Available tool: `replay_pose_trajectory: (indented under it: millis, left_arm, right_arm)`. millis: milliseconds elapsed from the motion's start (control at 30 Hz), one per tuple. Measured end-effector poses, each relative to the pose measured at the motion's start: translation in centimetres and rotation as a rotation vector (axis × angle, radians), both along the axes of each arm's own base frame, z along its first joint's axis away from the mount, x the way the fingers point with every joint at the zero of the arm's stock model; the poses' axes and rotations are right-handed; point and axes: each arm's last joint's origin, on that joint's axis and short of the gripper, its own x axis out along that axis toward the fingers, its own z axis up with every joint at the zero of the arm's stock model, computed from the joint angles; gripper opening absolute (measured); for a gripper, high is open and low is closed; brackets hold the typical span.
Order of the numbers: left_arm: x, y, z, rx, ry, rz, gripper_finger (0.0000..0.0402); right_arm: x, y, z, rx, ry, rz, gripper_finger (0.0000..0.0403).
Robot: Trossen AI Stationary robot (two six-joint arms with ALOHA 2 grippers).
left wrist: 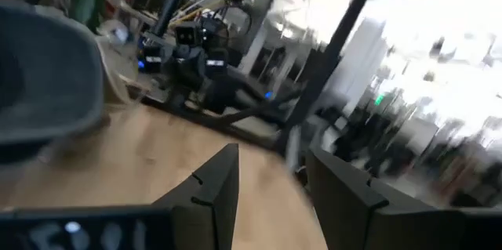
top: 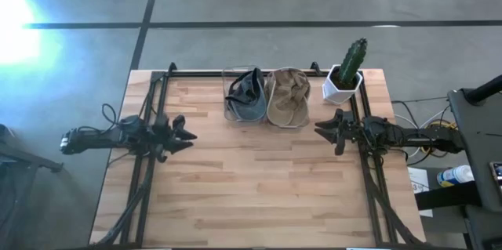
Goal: Pick & Place hat
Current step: Return to Home Position
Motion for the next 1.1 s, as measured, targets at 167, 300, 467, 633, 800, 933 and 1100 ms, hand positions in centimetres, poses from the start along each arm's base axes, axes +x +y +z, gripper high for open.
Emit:
replay_pose_trajectory:
  millis: [167, 300, 467, 633, 800, 933, 1100]
  left_arm:
    - [0.1, 0.0, -0.9, 0.316, 0.041, 0.04, 0.0142]
    - [0.1, 0.2, -1.0, 0.446, 0.043, 0.094, 0.0142]
    - [0.1, 0.2, -1.1, 0.448, 0.057, 0.121, 0.0142]
    - [0.1, 0.2, -1.1, 0.365, 0.065, 0.114, 0.0142]
    - [0.2, 0.2, -1.1, 0.283, 0.073, 0.103, 0.0142]
    - [0.2, 0.2, -1.1, 0.273, 0.072, 0.101, 0.0142]
    - [0.2, 0.2, -1.1, 0.272, 0.072, 0.101, 0.0142]
  right_arm:
    - [0.0, 0.0, 0.0, 0.0, 0.0, 0.0, 0.0132]
    - [0.0, 0.0, 0.0, 0.0, -0.001, 0.0, 0.0132]
    - [0.0, 0.0, 0.0, 0.0, -0.001, 0.0, 0.0132]
    - [0.0, 0.0, 0.0, 0.0, -0.001, 0.0, 0.0132]
    - [0.0, 0.0, 0.0, 0.0, -0.001, 0.0, 0.0132]
    - [0.0, 0.0, 0.0, 0.0, -0.001, 0.0, 0.0132]
    - [0.0, 0.0, 0.0, 0.0, -0.001, 0.0, 0.0132]
